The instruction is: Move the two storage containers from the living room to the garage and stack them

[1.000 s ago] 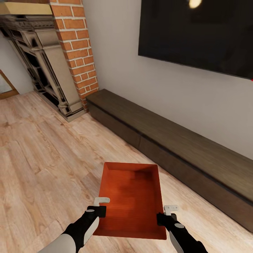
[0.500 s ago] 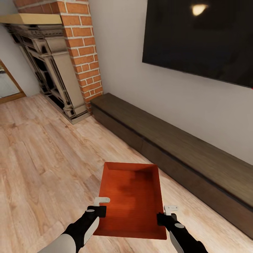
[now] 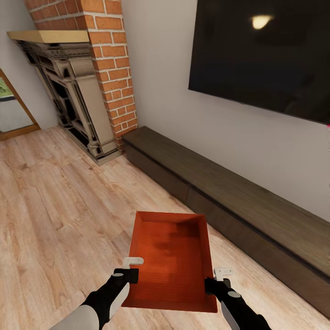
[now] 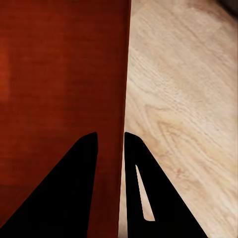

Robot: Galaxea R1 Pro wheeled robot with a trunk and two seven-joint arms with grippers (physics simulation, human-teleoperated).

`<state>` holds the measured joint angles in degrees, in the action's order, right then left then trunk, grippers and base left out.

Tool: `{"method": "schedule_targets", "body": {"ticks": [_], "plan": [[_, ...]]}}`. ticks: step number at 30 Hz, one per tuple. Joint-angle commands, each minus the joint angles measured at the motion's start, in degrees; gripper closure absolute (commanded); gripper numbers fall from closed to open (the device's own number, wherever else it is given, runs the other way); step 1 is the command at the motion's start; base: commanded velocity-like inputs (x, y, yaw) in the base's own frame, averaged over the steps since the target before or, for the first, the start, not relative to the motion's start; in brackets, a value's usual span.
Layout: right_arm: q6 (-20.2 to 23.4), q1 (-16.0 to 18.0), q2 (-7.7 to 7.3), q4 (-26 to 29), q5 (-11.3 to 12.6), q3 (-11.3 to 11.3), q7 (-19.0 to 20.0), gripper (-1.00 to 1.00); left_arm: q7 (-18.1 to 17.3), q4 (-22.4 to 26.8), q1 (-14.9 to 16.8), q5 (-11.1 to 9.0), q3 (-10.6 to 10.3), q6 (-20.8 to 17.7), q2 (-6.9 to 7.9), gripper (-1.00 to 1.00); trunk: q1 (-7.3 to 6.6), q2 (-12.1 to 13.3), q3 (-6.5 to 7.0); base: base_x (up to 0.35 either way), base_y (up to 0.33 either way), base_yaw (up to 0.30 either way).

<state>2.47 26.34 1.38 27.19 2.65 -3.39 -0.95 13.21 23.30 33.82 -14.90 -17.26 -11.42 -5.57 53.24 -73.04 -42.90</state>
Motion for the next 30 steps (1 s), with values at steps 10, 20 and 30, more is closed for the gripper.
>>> {"method": "schedule_targets", "body": {"ticks": [10,20,30], "plan": [[0.3,0.0,-0.24,0.1,0.2,-0.3,-0.3,1.00,-1.3,0.1,0.0,-1.5,-1.6,-0.3,0.12,1.00,-2.20,4.0,2.68,0.000,0.000,0.077],[0.3,0.0,-0.30,0.1,0.2,-0.3,-0.3,1.00,-1.3,0.1,0.0,-1.5,-1.6,-0.3,0.12,1.00,-4.40,8.0,5.40,0.000,0.000,0.007],[0.3,0.0,-0.30,0.1,0.2,-0.3,-0.3,1.00,-2.0,0.1,0.0,-1.5,-1.6,-0.4,0.12,1.00,-6.60,12.0,8.11,0.000,0.000,0.000]]}}
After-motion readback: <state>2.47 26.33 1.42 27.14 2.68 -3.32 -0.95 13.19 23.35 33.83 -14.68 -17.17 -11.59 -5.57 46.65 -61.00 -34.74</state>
